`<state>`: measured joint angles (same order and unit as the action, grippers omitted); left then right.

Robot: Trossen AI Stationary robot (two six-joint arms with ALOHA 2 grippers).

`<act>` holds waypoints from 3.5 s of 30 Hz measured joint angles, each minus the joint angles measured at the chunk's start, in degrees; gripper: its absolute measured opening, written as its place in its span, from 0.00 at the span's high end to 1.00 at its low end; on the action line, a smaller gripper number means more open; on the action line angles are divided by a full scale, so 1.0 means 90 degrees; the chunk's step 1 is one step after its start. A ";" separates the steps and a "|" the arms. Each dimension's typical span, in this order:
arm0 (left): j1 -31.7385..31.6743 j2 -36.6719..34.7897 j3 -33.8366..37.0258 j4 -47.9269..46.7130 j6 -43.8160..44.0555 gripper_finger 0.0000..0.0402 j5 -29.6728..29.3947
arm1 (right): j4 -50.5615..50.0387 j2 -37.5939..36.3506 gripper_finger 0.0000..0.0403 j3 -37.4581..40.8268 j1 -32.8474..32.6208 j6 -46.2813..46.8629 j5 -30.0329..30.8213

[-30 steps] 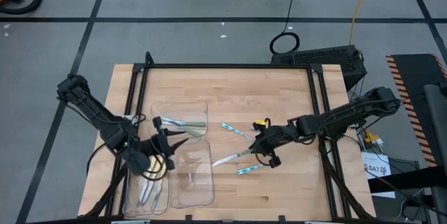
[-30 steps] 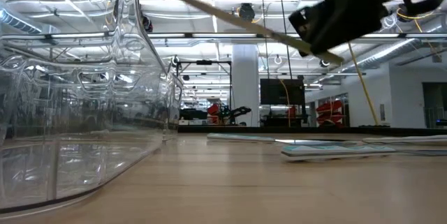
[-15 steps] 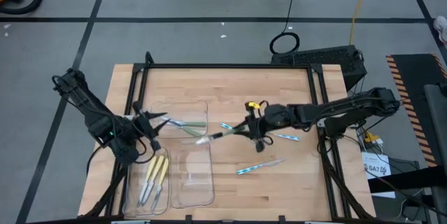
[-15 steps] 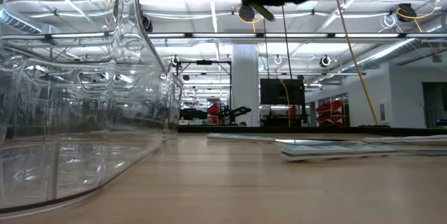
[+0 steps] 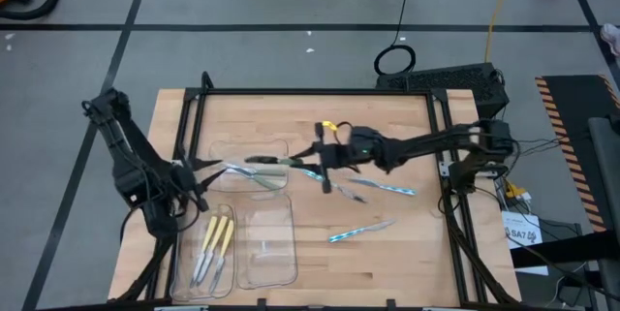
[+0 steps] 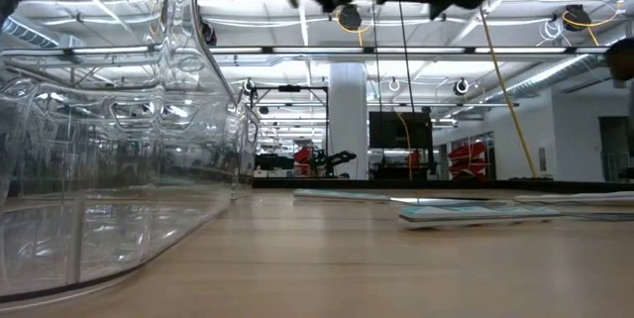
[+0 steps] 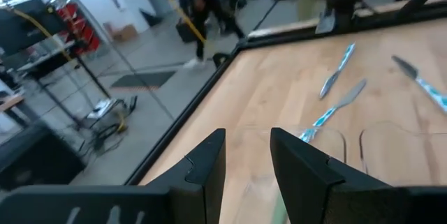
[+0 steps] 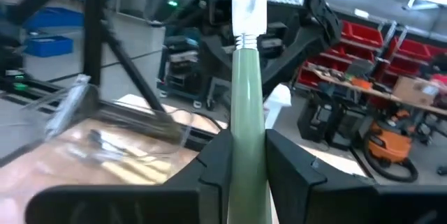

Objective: Sort silverware by color (type)
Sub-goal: Put the green table knife into the top transparent bin, then put the bottom blue table knife into the bottom right transparent bin

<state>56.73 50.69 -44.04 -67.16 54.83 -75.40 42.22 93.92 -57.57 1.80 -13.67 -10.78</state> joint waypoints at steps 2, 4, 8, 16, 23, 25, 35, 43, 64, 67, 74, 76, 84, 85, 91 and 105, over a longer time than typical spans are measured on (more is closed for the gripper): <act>0.0240 -0.0220 0.0187 -0.0010 0.0159 0.70 -0.0196 | -0.0055 0.0395 0.84 -0.0422 0.0036 0.0080 0.0008; 0.0505 -0.0495 0.0409 -0.0013 0.0325 0.70 -0.0465 | -0.0103 0.0811 0.84 -0.0891 0.0058 0.0097 0.0002; 0.0985 -0.1066 0.0749 -0.0023 0.0765 0.70 -0.0743 | -0.0144 0.1522 0.84 -0.1632 0.0103 0.0093 -0.0003; 0.1302 -0.1277 0.0827 0.0052 0.1055 0.70 -0.0776 | -0.0153 0.2392 0.84 -0.2063 0.0418 0.0763 0.0022; 0.1302 -0.1205 0.0828 0.0074 0.1041 0.70 -0.0776 | -0.0662 0.2582 0.84 -0.2066 0.0554 0.1109 0.0026; 0.1302 -0.1206 0.0829 0.0083 0.1000 0.70 -0.0778 | -0.0836 0.2580 0.84 -0.2066 0.0549 0.1105 0.0024; 0.1302 -0.1206 0.0827 0.0085 0.0891 0.70 -0.0790 | -0.1351 0.2582 0.84 -0.2066 0.0554 0.1110 0.0026; 0.1302 -0.1206 0.0827 0.0083 0.0901 0.70 -0.0791 | -0.1431 0.2580 0.82 -0.2063 0.0551 0.1100 0.0026; 0.1302 -0.1206 0.0824 0.0080 0.0905 0.70 -0.0791 | -0.1774 0.2461 0.79 -0.2058 0.0523 0.1164 0.0035; 0.1302 -0.1206 0.0824 0.0092 0.0950 0.70 -0.0791 | -0.1956 0.2106 0.79 -0.2058 0.0408 0.1176 0.0029; 0.1206 -0.1191 0.0824 0.0693 0.0661 0.70 -0.0791 | -0.4389 0.0648 0.79 -0.2061 0.0009 0.0602 0.0057; 0.1083 -0.1147 0.0824 0.1019 0.0357 0.70 -0.0790 | -0.5128 0.0238 0.79 -0.2063 -0.0085 0.0600 0.0060; 0.0374 -0.0802 0.0822 0.2417 -0.0953 0.70 -0.0316 | -0.8255 -0.0581 0.79 -0.2022 -0.0495 0.0719 0.0055; 0.0265 -0.0742 0.0822 0.2620 -0.1123 0.70 -0.0191 | -0.8481 -0.0601 0.79 -0.1945 -0.0570 0.0778 0.0051; -0.0311 -0.0212 0.0822 0.4113 -0.2232 0.70 0.0751 | -0.8530 -0.0597 0.79 -0.1050 -0.1144 0.1317 0.0054; -0.1493 0.1157 0.0822 0.7457 -0.4700 0.70 0.2285 | -0.5635 -0.0548 0.75 0.0802 -0.2655 0.2570 0.0762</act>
<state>43.30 61.10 -36.64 -0.05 12.53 -54.84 -8.49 88.99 -50.35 -22.10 9.46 -3.93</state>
